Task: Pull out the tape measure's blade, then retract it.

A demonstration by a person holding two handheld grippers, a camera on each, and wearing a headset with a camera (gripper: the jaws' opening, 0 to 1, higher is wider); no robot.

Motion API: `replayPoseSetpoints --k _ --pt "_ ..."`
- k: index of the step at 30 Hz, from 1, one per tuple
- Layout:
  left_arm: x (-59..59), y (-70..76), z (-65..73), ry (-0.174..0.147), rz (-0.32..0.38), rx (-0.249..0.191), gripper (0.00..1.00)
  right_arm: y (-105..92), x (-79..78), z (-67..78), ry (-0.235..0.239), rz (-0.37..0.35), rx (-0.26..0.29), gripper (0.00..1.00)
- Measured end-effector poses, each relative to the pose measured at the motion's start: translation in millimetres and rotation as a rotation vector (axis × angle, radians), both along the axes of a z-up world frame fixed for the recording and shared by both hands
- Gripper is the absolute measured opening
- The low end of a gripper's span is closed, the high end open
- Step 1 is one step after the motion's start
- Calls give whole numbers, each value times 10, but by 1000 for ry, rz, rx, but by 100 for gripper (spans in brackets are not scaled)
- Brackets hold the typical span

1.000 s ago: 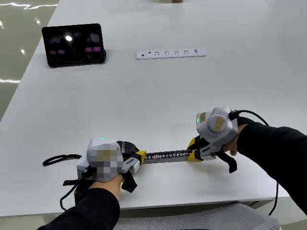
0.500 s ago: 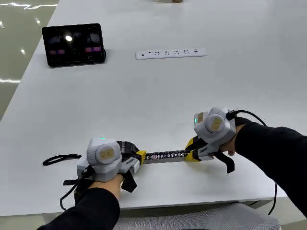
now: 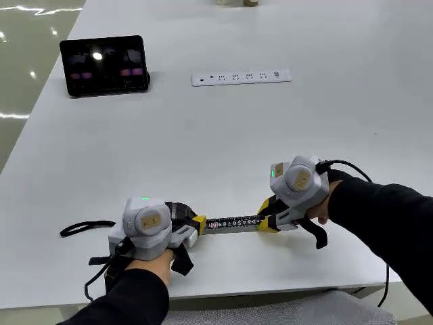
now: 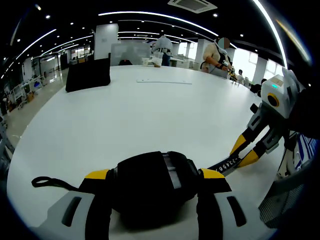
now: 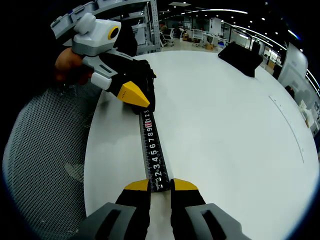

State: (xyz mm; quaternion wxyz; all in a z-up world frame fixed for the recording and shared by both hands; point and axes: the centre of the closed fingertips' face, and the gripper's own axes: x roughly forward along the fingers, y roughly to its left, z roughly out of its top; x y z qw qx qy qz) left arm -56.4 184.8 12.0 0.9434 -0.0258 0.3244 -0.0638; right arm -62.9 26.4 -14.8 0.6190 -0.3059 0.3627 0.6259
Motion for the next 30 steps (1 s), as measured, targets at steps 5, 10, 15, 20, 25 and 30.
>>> replayPoseSetpoints --k 5,10,15,20,25,30 --pt "-4 -3 -1 1 -1 1 65 24 0 -2 0 4 2 12" --pt "-7 -5 -2 2 -2 0 65 56 -3 -4 1 3 5 12" --pt "-10 -5 -2 3 -2 0 65 73 -8 -6 0 2 6 12" --pt "-10 -4 -3 3 -4 1 65 90 -10 -11 1 1 10 12" --pt "-9 -1 -3 3 -4 0 65 107 -10 -9 -2 5 11 12" --pt "-8 -1 -4 4 -4 0 65 124 -13 -3 -1 4 15 12"
